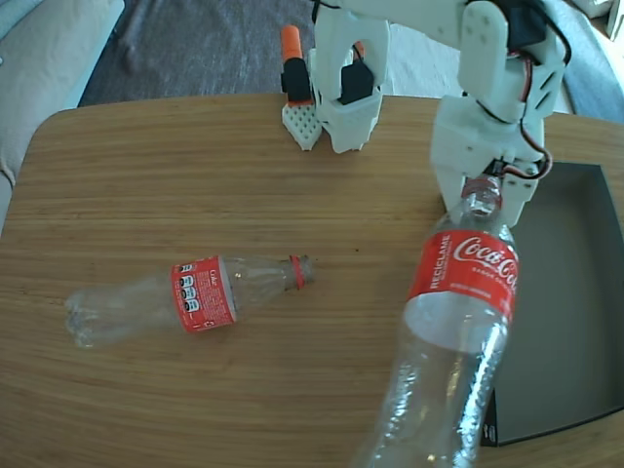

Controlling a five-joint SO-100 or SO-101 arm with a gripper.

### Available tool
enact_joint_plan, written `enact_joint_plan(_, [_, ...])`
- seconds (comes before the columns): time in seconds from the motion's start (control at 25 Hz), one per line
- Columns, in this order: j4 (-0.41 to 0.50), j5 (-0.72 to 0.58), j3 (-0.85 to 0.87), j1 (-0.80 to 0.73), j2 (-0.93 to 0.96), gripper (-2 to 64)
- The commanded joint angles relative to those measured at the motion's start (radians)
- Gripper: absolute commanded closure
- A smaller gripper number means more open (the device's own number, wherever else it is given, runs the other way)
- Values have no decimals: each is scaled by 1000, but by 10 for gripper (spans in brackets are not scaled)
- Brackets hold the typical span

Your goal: Grasp the bottles and put them in the box.

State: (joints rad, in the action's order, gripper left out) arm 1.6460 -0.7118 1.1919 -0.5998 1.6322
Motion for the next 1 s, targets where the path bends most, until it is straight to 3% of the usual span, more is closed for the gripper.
enact_joint_plan(0.0, [67, 67, -63, -75, 58, 619])
enact_joint_plan(0.36, [61, 64, -52, -327, 37, 619])
enact_joint_plan(0.64, [60, 35, -117, -457, -115, 619])
enact_joint_plan(0.96, [-17, 44, -135, -486, -244, 619])
